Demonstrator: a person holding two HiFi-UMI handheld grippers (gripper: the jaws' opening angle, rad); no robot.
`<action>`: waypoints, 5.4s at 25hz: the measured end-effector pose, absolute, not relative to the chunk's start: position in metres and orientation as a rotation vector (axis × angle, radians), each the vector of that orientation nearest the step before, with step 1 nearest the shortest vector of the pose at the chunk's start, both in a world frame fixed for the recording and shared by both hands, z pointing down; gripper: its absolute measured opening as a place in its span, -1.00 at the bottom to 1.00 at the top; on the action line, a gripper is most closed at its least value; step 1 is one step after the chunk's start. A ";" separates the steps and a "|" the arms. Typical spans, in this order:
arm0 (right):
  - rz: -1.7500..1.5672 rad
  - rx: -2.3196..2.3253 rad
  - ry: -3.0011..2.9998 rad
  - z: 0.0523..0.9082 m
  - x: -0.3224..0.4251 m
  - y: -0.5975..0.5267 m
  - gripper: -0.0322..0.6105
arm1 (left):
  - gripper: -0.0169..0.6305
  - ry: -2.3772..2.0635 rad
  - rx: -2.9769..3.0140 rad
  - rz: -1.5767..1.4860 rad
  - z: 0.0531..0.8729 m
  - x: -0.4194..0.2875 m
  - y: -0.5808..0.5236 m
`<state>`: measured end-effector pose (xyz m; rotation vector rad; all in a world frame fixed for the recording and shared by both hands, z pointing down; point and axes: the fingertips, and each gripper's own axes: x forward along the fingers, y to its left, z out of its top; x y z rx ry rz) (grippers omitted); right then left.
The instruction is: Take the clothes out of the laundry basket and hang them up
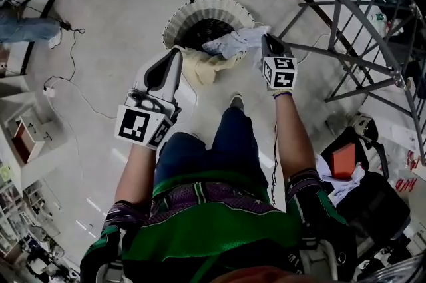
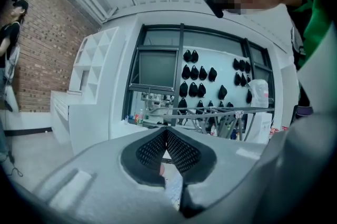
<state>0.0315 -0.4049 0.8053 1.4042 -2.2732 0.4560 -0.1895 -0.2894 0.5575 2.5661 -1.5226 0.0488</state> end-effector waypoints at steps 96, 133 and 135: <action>-0.694 1.848 -2.625 0.005 0.192 0.051 -0.81 | -0.68 -0.582 3.210 0.115 0.385 0.138 -0.010; -0.111 2.357 -2.404 0.207 0.520 0.162 -0.80 | -0.84 -1.262 3.372 0.169 0.196 0.215 -0.018; -0.095 2.337 -2.410 0.213 0.520 0.154 -0.80 | -0.84 -1.284 3.353 0.158 0.190 0.212 -0.029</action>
